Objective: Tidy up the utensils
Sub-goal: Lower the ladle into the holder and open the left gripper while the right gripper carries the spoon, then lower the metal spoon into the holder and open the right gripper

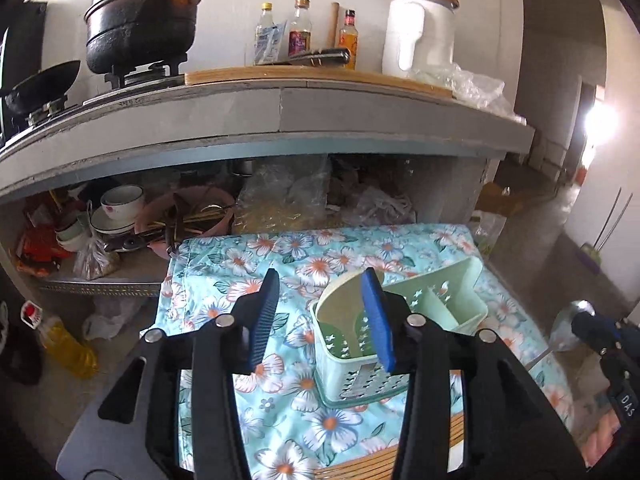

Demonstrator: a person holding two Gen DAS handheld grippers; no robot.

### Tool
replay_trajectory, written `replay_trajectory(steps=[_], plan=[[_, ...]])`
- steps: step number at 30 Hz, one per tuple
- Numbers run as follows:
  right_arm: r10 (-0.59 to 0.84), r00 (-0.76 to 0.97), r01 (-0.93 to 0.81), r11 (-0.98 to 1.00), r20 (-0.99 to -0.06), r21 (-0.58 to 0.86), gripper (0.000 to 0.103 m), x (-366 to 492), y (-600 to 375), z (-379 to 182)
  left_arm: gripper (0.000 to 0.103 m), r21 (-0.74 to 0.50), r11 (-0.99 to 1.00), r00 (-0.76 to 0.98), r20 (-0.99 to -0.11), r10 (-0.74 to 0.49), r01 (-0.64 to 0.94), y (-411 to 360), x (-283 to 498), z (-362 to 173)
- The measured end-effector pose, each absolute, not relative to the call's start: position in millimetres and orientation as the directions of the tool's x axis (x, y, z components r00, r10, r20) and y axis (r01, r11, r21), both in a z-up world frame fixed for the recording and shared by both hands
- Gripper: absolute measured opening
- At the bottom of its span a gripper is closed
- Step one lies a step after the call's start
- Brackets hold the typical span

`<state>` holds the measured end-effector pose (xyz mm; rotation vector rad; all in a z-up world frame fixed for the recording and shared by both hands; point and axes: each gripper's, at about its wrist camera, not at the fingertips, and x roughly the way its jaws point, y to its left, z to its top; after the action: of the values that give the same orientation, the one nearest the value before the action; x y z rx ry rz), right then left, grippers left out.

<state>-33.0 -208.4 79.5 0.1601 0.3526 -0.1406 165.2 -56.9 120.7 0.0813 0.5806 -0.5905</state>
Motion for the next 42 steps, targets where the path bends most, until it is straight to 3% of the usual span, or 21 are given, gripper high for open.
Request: replay_trajectory(steps=[7,14,21,25,36,42], plan=[[-0.033,0.957,0.098,0.972,-0.289,0.214,0.003,-38,-225,105,0.064,-0.268,0.829,0.685,-0.470,-0.557,0.491,-14,155,116],[0.055,0.980,-0.003,0.965,-0.190,0.263,0.003,-27,-241,144,0.075,-0.363,0.828,0.668,-0.491,-0.560,0.427,16,129,73],[0.131,0.981,-0.081,0.946,-0.144,0.314,0.003,7,-250,165,0.082,-0.374,0.839,0.647,-0.535,-0.544,0.395,23,104,30],[0.154,0.972,-0.089,0.940,-0.178,0.331,0.003,38,-251,155,0.084,-0.368,0.843,0.639,-0.550,-0.537,0.392,23,94,16],[0.188,0.902,0.003,0.897,-0.388,0.442,0.003,98,-273,65,0.089,-0.338,0.855,0.648,-0.558,-0.518,0.392,20,71,-6],[0.141,0.901,0.041,0.914,-0.410,0.404,0.006,86,-275,61,0.089,-0.298,0.857,0.635,-0.578,-0.513,0.421,13,64,-13]])
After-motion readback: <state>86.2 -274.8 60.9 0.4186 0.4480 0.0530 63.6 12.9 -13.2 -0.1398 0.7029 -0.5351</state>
